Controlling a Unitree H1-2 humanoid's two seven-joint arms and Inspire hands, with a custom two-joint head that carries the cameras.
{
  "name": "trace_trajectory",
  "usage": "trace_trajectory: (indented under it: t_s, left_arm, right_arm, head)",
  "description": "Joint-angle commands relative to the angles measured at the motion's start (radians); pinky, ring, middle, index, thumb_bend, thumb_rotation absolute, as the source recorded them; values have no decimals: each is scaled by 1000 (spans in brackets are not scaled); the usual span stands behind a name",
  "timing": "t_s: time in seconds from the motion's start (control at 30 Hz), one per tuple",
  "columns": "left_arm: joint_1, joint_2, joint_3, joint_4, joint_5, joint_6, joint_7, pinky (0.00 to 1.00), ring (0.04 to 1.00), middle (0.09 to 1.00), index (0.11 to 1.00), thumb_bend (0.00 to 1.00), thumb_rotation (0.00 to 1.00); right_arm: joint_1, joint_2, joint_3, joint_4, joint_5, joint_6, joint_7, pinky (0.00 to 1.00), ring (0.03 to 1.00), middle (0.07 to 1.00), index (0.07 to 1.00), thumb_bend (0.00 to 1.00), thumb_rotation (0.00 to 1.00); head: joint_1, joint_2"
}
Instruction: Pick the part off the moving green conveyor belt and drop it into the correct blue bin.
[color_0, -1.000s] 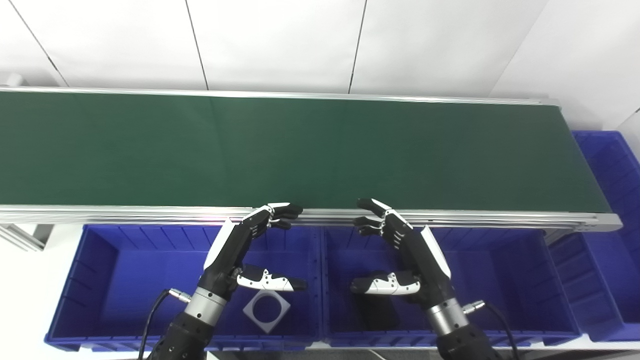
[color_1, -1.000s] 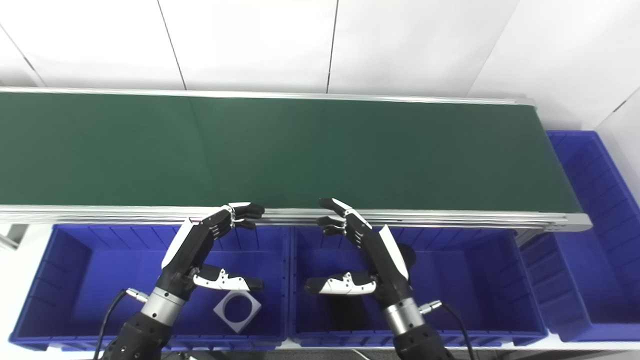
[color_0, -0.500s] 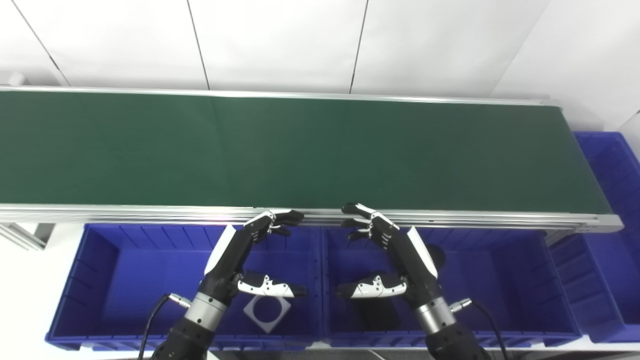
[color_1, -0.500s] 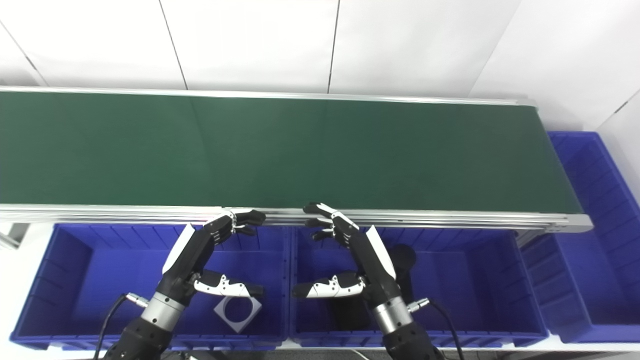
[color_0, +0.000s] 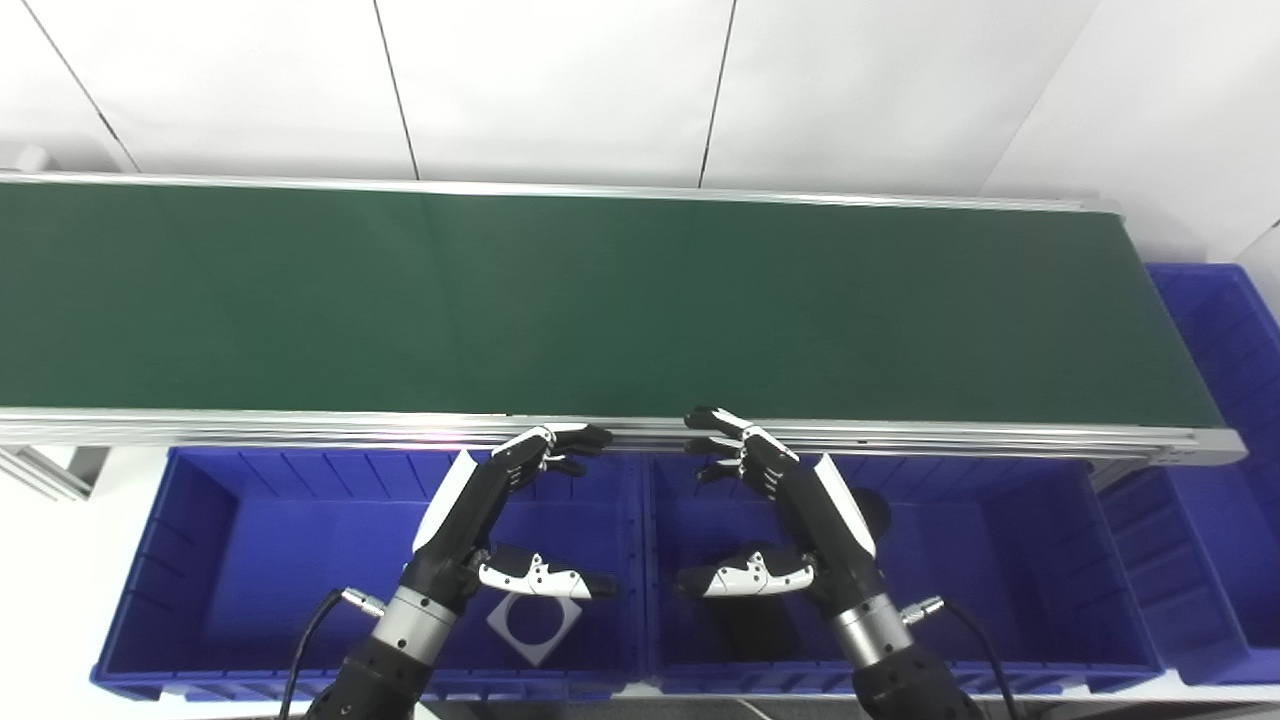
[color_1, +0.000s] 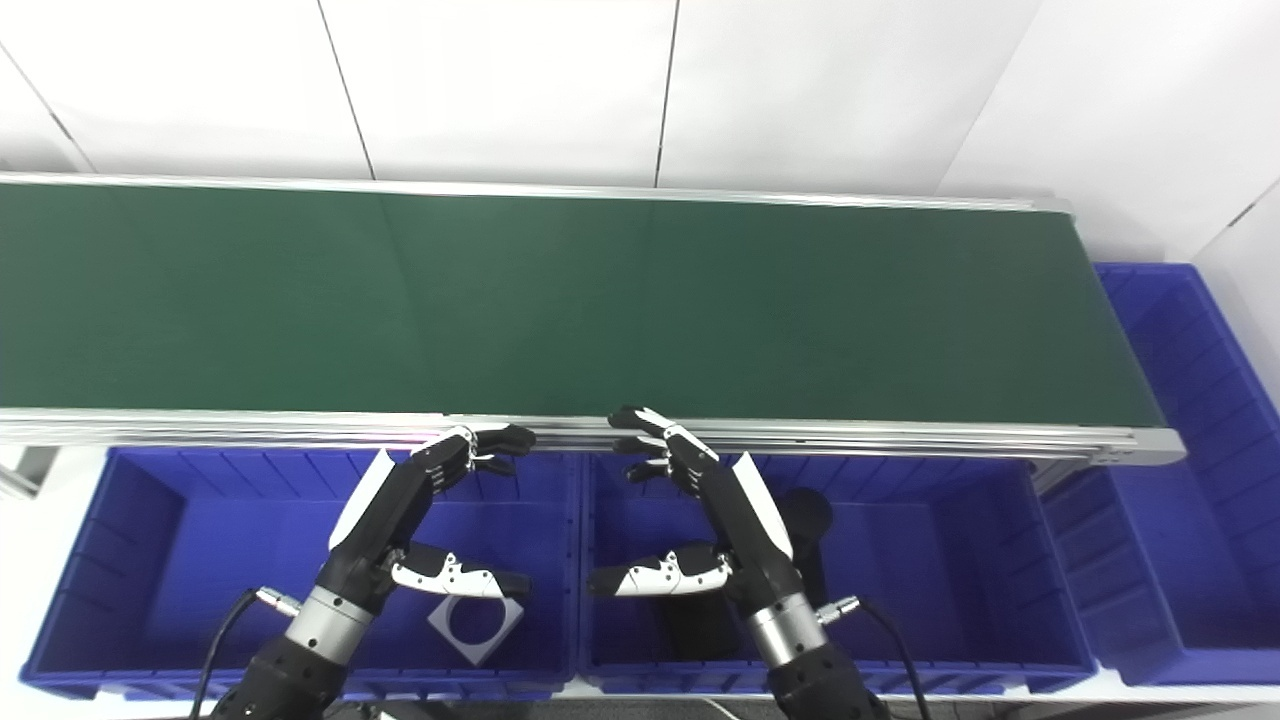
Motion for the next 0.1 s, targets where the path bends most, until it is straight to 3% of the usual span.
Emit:
trace_trajectory:
  t_s: [0.0, 0.07]
  left_arm:
    - [-13, -2, -2, -14, -5, -37, 5, 675, 745, 760, 723, 915, 196]
    - [-12, -2, -2, -14, -6, -37, 5, 678, 747, 762, 725, 915, 197]
  right_arm:
    - [-13, -6, -3, -10, 9, -49, 1, 658, 778, 888, 806, 996, 260]
    - [-13, -8, -3, -10, 8, -48, 1, 660, 779, 888, 806, 994, 259]
  head:
    - [1, 1]
    - [1, 1]
